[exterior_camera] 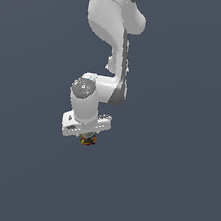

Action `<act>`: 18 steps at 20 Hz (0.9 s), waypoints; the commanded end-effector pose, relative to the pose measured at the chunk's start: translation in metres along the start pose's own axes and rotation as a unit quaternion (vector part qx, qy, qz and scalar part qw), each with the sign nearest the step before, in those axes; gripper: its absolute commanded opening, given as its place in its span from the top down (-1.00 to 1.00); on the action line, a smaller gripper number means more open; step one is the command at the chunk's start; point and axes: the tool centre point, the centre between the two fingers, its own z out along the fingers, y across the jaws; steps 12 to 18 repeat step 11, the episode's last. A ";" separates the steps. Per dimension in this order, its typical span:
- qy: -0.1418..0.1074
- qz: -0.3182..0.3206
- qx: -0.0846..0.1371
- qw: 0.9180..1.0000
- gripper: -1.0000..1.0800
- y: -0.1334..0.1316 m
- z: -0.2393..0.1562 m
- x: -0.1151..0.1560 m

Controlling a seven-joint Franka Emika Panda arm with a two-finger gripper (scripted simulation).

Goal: Pick up the object and move it to a goal position.

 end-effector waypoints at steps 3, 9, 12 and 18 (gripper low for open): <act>0.002 -0.001 -0.001 1.000 1.00 0.034 -0.003 -0.019; 0.002 -0.001 -0.001 1.000 1.00 0.056 -0.004 -0.030; 0.002 -0.001 -0.001 1.000 1.00 0.058 -0.004 -0.030; 0.002 -0.001 -0.001 1.000 1.00 0.058 -0.004 -0.030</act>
